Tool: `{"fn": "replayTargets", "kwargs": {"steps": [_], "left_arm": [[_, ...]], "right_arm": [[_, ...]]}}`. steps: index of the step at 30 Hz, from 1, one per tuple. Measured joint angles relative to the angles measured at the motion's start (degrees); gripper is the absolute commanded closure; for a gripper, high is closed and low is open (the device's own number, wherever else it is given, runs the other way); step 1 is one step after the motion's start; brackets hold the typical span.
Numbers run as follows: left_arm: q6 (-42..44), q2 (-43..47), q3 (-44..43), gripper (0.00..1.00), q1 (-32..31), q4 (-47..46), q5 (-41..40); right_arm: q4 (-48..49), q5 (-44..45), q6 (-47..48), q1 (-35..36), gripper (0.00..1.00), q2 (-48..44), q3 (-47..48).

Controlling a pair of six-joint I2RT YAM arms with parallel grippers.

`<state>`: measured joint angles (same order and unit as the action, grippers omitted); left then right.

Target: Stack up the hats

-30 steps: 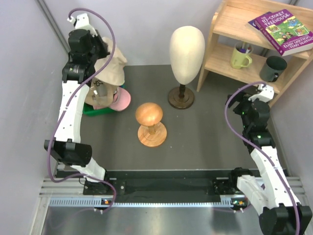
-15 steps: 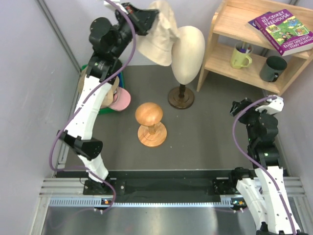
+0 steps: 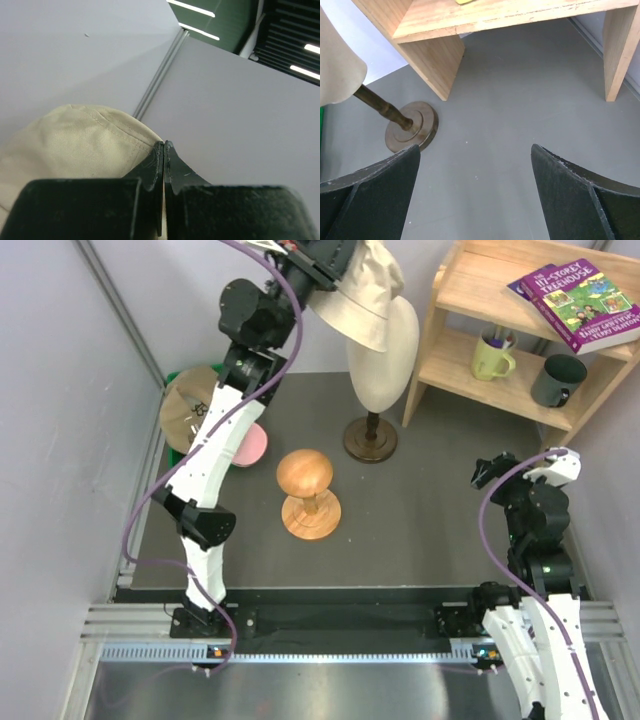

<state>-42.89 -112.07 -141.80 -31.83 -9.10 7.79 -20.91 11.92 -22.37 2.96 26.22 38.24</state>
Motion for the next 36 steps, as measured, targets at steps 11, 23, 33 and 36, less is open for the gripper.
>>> {"fn": "replayTargets", "kwargs": {"steps": [11, 23, 33, 36], "left_arm": [[-2.27, -6.82, -2.62, 1.00, -7.45, -7.58, -2.69], [-4.39, -11.78, -5.22, 1.00, -7.78, -12.22, -4.22], [-4.87, -15.98, -5.22, 1.00, -9.90, -12.33, -4.90], [-5.25, -16.15, -5.22, 1.00, -10.45, -12.39, -4.94]], "right_arm": [[-0.22, -0.04, -0.24, 0.00, 0.09, -1.03, -0.02], [-1.01, -0.04, -0.22, 0.00, 0.09, -1.09, -0.02], [-2.36, 0.00, -0.22, 0.00, 0.08, -1.81, -0.02], [-2.38, 0.00, -0.20, 0.00, 0.08, -1.77, -0.02]]}}
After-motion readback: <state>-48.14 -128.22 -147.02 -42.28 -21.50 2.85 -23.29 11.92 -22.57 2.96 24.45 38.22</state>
